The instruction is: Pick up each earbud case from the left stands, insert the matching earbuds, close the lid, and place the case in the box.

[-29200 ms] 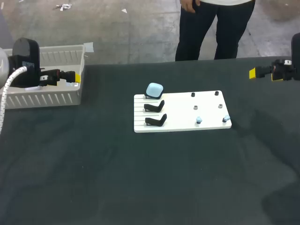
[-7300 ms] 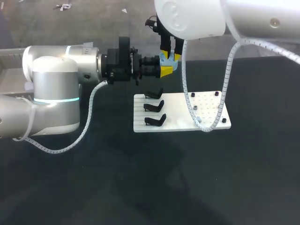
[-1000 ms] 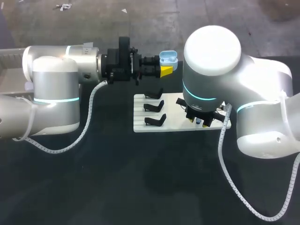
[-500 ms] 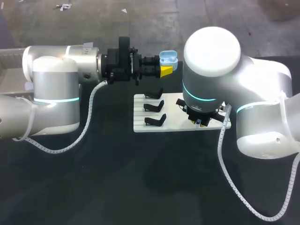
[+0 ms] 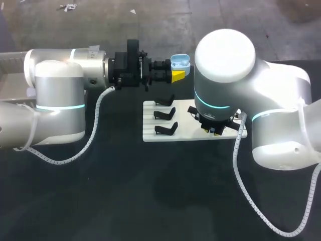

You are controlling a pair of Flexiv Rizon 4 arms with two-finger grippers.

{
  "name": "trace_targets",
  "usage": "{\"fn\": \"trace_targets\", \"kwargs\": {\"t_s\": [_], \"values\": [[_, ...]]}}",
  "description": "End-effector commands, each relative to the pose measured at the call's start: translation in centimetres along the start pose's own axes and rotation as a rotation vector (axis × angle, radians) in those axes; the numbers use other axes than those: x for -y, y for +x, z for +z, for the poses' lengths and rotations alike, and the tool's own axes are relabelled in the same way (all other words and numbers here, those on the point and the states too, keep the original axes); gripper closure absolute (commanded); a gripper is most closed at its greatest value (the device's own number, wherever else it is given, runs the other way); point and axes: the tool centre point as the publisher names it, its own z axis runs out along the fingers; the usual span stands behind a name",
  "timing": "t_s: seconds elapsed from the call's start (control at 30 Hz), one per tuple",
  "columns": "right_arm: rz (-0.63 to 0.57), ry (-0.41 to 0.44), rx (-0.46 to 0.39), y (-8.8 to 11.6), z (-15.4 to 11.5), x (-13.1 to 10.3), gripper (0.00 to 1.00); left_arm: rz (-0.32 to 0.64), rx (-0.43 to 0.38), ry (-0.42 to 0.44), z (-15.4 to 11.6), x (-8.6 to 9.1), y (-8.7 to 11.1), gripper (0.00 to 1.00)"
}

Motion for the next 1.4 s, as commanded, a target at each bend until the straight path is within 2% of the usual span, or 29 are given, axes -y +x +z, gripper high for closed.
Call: {"fn": "trace_targets", "kwargs": {"t_s": [0.03, 0.4, 0.67, 1.1, 1.23, 1.4], "values": [[-0.019, -0.002, -0.005, -0.1, -1.2, -0.1, 1.0, 0.005, 0.005, -0.008, 0.0, 0.2, 0.1, 1.0], [-0.206, -0.043, -0.023, 0.1, -7.0, 0.2, 1.0, 0.005, 0.005, -0.008, 0.0, 0.2, 0.1, 1.0], [-0.367, -0.103, -0.074, 0.8, -11.1, 0.0, 1.0, 0.005, 0.005, -0.008, 0.0, 0.2, 0.1, 1.0], [-0.684, -0.113, -0.119, 1.8, -14.8, -1.3, 1.0, 0.005, 0.005, -0.008, 0.0, 0.2, 0.1, 1.0], [-0.818, -0.113, -0.085, 2.3, -15.8, -1.4, 1.0, 0.005, 0.005, -0.008, 0.0, 0.2, 0.1, 1.0], [-0.818, -0.113, -0.085, 2.3, -15.8, -1.4, 1.0, 0.005, 0.005, -0.008, 0.0, 0.2, 0.1, 1.0]]}}
